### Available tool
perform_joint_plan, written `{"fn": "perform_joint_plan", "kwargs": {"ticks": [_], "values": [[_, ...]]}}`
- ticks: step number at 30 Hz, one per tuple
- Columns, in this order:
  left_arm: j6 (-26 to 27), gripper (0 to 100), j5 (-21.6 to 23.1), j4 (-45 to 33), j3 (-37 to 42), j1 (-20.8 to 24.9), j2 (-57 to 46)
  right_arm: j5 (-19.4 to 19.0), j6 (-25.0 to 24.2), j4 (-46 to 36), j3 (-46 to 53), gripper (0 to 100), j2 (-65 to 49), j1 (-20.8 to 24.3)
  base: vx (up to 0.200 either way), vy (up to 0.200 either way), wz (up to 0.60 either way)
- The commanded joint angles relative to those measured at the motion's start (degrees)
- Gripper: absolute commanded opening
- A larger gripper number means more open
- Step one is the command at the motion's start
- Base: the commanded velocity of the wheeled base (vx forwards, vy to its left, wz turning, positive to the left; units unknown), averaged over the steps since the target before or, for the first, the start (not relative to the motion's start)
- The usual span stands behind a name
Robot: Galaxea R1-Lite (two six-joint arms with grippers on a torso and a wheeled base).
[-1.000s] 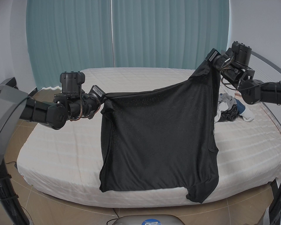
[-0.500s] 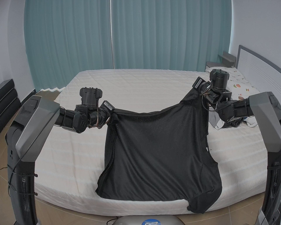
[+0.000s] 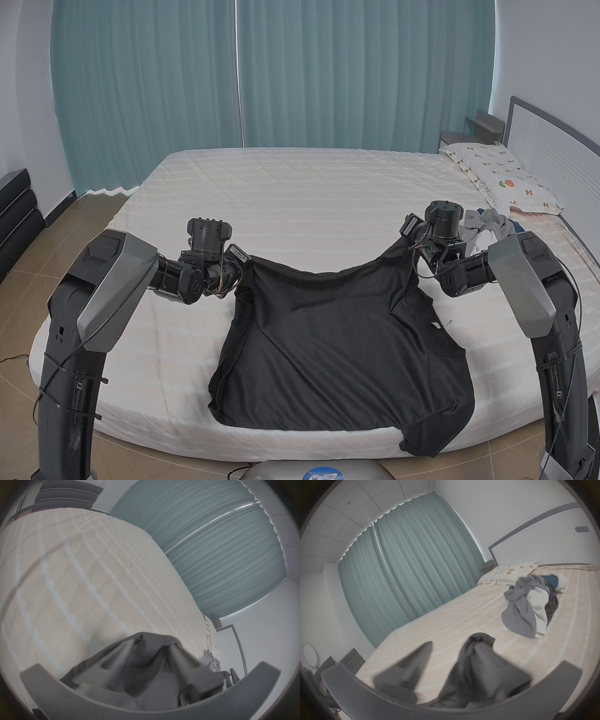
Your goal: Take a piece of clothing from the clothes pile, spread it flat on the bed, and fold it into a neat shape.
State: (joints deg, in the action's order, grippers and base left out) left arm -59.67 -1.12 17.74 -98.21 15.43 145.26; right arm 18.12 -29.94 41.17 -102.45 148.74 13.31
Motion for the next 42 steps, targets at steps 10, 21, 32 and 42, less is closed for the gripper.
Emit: {"fn": "perform_joint_plan", "kwargs": {"ticks": [10,21,32,42], "values": [[0.52,100,-2.48,-1.3,-1.9,-2.78,2.48,-0.98,-0.21,-1.97,7.7,100,1.03,-3.64,0.0,0.0,0.0],[0.61,100,3.14,-5.61,10.05,-5.33,-7.71,-16.01,-3.63,0.14,32.93,100,-12.24,-9.18,0.0,0.0,0.0],[-2.99,100,12.99,13.73,40.46,-4.01,-19.4,-29.28,-3.72,21.32,62.11,100,-15.93,-16.74,0.0,0.0,0.0],[-6.6,100,12.99,29.99,56.02,-2.34,-20.02,-45.71,-6.89,30.64,71.25,100,-12.42,-24.56,-0.02,0.0,0.0]]}}
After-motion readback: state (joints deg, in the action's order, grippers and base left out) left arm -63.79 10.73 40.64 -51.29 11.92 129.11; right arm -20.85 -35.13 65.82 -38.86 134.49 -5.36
